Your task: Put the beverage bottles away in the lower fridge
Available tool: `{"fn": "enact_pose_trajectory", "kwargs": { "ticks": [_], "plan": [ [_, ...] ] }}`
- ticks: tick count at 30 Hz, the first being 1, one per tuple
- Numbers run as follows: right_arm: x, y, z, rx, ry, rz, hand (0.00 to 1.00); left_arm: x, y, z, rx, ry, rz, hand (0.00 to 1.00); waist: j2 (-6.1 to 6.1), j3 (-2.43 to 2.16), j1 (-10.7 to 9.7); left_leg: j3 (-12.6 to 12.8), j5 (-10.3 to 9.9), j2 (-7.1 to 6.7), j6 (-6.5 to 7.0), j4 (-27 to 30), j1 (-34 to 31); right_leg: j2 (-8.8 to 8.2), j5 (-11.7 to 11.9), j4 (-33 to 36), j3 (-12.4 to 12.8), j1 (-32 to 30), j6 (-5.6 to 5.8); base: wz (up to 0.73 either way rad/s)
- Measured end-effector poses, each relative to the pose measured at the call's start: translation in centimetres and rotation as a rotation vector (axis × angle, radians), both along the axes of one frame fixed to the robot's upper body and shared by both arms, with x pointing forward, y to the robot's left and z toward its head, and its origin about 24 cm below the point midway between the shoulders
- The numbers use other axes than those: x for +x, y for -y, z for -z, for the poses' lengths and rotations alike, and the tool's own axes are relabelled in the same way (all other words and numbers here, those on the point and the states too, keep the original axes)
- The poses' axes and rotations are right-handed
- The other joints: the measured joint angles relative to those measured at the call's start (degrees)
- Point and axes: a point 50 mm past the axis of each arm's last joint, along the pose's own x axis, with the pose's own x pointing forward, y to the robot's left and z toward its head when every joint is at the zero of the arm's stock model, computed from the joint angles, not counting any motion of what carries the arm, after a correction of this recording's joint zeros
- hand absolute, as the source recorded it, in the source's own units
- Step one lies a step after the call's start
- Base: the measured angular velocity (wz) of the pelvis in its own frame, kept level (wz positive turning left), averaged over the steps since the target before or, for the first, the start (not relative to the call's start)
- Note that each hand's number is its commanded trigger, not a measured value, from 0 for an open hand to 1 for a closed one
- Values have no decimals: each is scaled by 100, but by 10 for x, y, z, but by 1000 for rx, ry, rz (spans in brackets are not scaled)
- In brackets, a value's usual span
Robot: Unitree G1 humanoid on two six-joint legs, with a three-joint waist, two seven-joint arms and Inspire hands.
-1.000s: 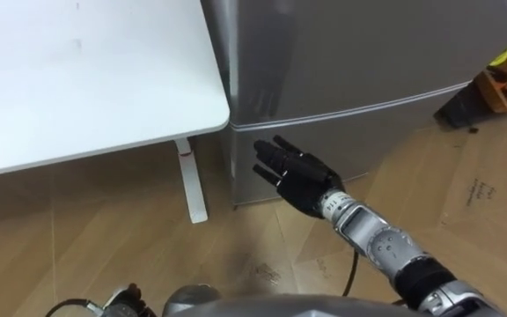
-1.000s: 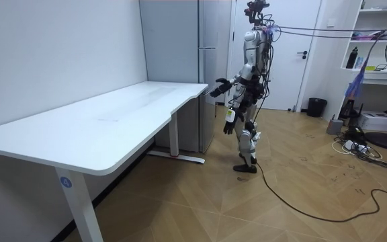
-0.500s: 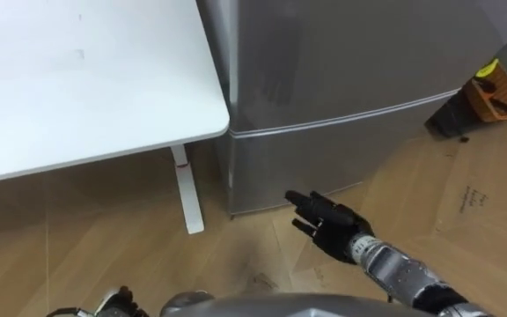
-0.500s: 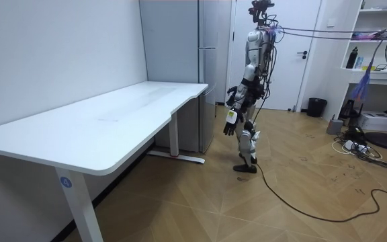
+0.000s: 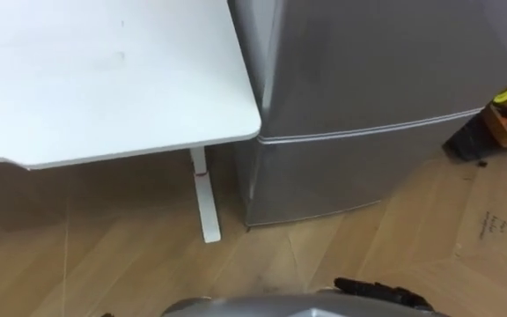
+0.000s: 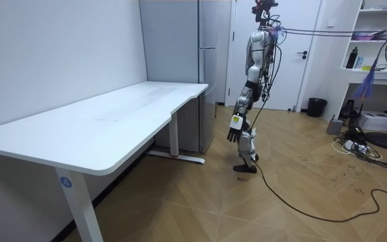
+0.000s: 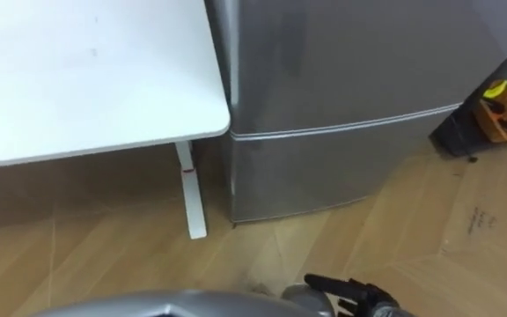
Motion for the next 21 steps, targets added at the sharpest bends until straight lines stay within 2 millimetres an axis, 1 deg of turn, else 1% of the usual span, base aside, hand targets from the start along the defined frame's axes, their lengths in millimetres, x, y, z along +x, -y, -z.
{"fn": "enact_pose_trajectory", "kwargs": {
  "ticks": [1,2,3,4,6,7,10,12,15,18,21],
  "plan": [
    [0,1,0,-17,-4,-19,0,1,-1,0,2,8,5,0,12,-4,-9,-124,-14,-16,22,56,-39,71,1,-133,208,43,2,50],
    [1,2,0,-23,-4,-28,0,1,-1,-1,3,11,6,0,11,-3,-8,-174,-16,-31,26,59,-45,100,2,-215,321,85,4,50],
    [2,2,-1,-43,-5,-58,0,2,-2,-1,3,16,10,0,7,-4,-10,-315,-15,-73,34,71,-83,141,-2,-390,454,178,11,38],
    [2,3,-1,-52,-6,-69,0,3,-2,-1,2,18,11,0,8,-5,-12,-373,-11,-84,41,76,-110,152,-1,-491,459,220,12,48],
    [-3,5,0,-77,-25,-82,0,3,-2,-1,1,21,11,0,-6,1,-11,-562,4,-145,64,83,-165,170,-4,-900,491,420,22,44],
    [-5,5,0,-81,-29,-79,0,3,-2,-1,1,21,11,0,-10,0,-11,-604,6,-163,68,87,-178,169,-8,-994,515,467,29,42],
    [-12,5,1,-79,-42,-63,0,0,-2,-1,-1,10,9,0,-9,6,-22,-797,8,-215,69,145,-214,188,14,-1455,510,758,88,36],
    [-15,6,1,-83,-50,-59,0,1,-2,-1,-9,2,20,0,-7,8,-69,-901,8,-258,68,142,-228,182,5,-1651,507,873,114,25],
    [-15,9,0,-102,-48,-79,0,3,-2,-1,-15,3,27,0,51,36,-55,-900,3,-258,57,122,-240,194,7,-1728,575,878,123,3],
    [-15,10,0,-115,-47,-87,0,4,-2,-1,-16,5,26,0,74,41,-23,-895,11,-256,41,67,-215,199,2,-1773,597,893,137,-2],
    [-15,10,0,-116,-46,-89,0,7,0,0,-23,12,28,0,71,41,-8,-892,16,-255,32,34,-203,205,-7,-1796,608,897,152,-2]
  ]
}}
